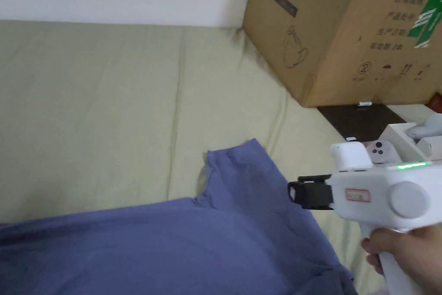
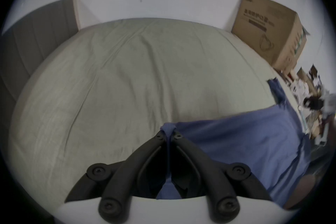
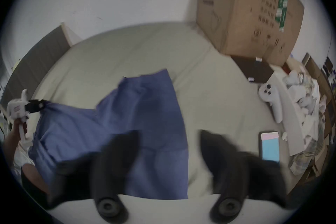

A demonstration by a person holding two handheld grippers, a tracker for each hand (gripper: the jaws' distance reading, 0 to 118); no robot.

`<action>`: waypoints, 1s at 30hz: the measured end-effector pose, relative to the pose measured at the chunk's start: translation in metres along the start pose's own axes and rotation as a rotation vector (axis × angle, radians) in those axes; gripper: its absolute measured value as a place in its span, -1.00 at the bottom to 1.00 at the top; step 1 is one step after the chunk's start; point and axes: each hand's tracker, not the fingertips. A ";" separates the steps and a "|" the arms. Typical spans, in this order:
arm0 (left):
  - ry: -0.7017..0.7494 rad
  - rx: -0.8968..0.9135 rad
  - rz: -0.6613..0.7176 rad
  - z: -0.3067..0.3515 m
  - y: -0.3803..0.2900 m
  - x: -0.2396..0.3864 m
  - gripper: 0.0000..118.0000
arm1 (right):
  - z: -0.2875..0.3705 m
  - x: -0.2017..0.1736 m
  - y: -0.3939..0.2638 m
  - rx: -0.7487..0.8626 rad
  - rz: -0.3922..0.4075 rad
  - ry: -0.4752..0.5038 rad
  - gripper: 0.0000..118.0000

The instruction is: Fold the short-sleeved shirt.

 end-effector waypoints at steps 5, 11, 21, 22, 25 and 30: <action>0.033 0.005 -0.132 0.013 -0.001 0.021 -0.96 | -0.058 0.009 0.006 -0.211 -0.077 0.055 0.64; 0.013 0.010 -0.101 0.026 0.006 0.017 -0.96 | -0.045 -0.006 0.000 -0.208 -0.050 0.071 -0.98; 0.001 0.140 -0.113 0.072 0.062 0.019 -0.96 | 0.029 -0.037 0.061 0.072 0.078 0.040 -0.98; -0.002 0.159 -0.117 0.078 0.065 0.022 -0.96 | 0.038 -0.038 0.066 0.090 0.075 0.049 -0.98; -0.005 0.199 -0.127 0.095 0.075 0.026 -0.96 | 0.055 -0.039 0.082 0.141 0.109 0.018 -0.98; -0.022 0.229 -0.129 0.125 0.080 0.030 -0.96 | 0.088 -0.033 0.087 0.196 0.065 0.049 -0.98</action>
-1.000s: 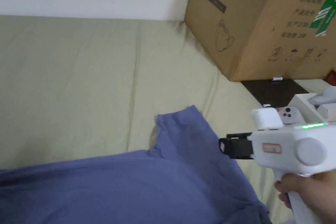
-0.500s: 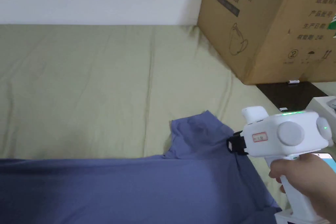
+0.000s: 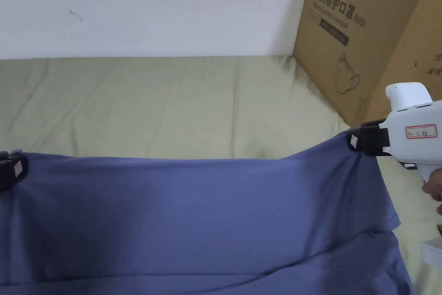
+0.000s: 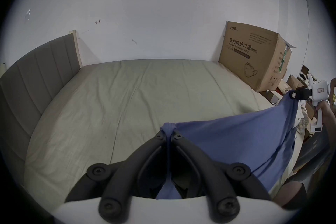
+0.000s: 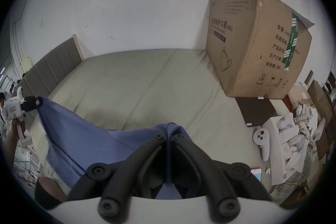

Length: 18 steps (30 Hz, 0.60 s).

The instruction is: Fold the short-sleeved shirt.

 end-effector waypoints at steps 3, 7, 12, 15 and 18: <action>-0.007 -0.013 -0.040 0.016 -0.013 0.005 -0.96 | 0.023 -0.007 -0.017 -0.041 0.018 0.035 -0.98; -0.070 -0.091 0.003 0.050 -0.054 0.019 -0.96 | 0.057 -0.012 -0.073 -0.081 0.058 0.054 -0.98; -0.087 -0.246 0.034 0.052 -0.135 -0.012 -0.96 | 0.076 -0.025 -0.161 -0.163 0.078 0.076 -0.98; -0.082 -0.361 0.097 0.048 -0.184 -0.011 -0.91 | 0.060 -0.027 -0.212 -0.263 0.073 0.031 -0.97; -0.078 -0.374 0.129 0.040 -0.224 -0.015 -0.61 | 0.030 -0.004 -0.263 -0.225 0.032 -0.049 -0.36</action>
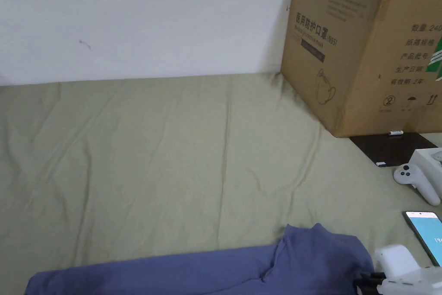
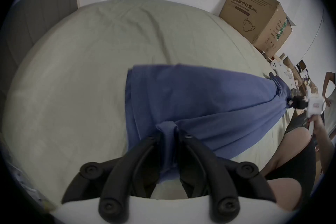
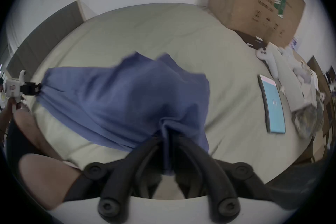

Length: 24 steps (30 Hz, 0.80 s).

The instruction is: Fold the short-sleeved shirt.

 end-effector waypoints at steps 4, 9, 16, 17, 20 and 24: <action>-0.069 0.159 0.144 0.031 -0.019 -0.002 -0.12 | 0.030 0.001 -0.025 0.060 -0.144 -0.130 0.53; -0.105 0.278 0.092 0.109 -0.038 0.018 -0.06 | 0.131 -0.028 -0.053 0.375 -0.142 -0.034 0.73; -0.258 0.340 0.220 0.148 -0.041 0.000 -0.99 | 0.193 -0.080 -0.042 0.493 -0.111 0.070 -1.00; -0.281 0.332 0.195 0.143 -0.036 -0.009 -0.99 | 0.195 -0.085 -0.037 0.491 -0.094 0.060 -1.00; -0.561 0.347 0.264 0.112 -0.011 -0.061 -0.89 | 0.200 -0.101 -0.018 0.486 -0.019 0.080 -1.00; -0.588 0.067 0.438 0.044 0.029 -0.110 1.00 | 0.201 -0.114 -0.004 0.490 -0.006 0.113 -1.00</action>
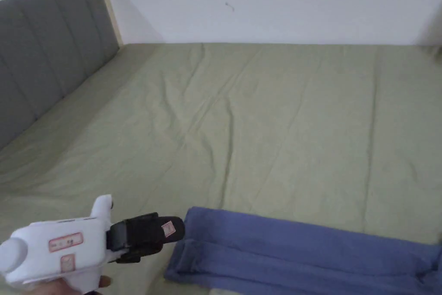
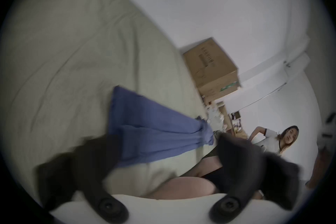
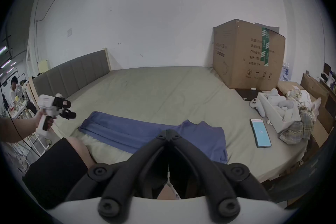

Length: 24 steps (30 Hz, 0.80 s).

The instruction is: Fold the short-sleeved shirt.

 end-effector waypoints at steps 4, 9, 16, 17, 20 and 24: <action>0.076 -0.059 -0.036 -0.038 0.024 -0.027 0.96 | -0.008 -0.008 0.004 -0.010 0.006 0.008 -1.00; -0.004 -0.087 0.004 -0.075 0.035 -0.044 1.00 | -0.020 -0.016 0.011 -0.052 0.014 0.008 -1.00; 0.164 -0.192 -0.183 -0.123 0.024 -0.009 -0.90 | -0.030 -0.029 0.024 -0.031 -0.041 0.065 -1.00; 0.179 -0.179 -0.172 -0.129 0.022 -0.009 -0.92 | -0.030 -0.033 0.027 -0.023 -0.039 0.069 -1.00; 0.105 -0.166 -0.117 -0.118 0.022 -0.007 -0.92 | -0.027 -0.041 0.032 -0.004 0.005 0.092 -1.00; 0.161 -0.147 -0.148 -0.077 0.035 -0.006 -0.92 | -0.021 -0.047 0.035 0.009 0.021 0.111 -1.00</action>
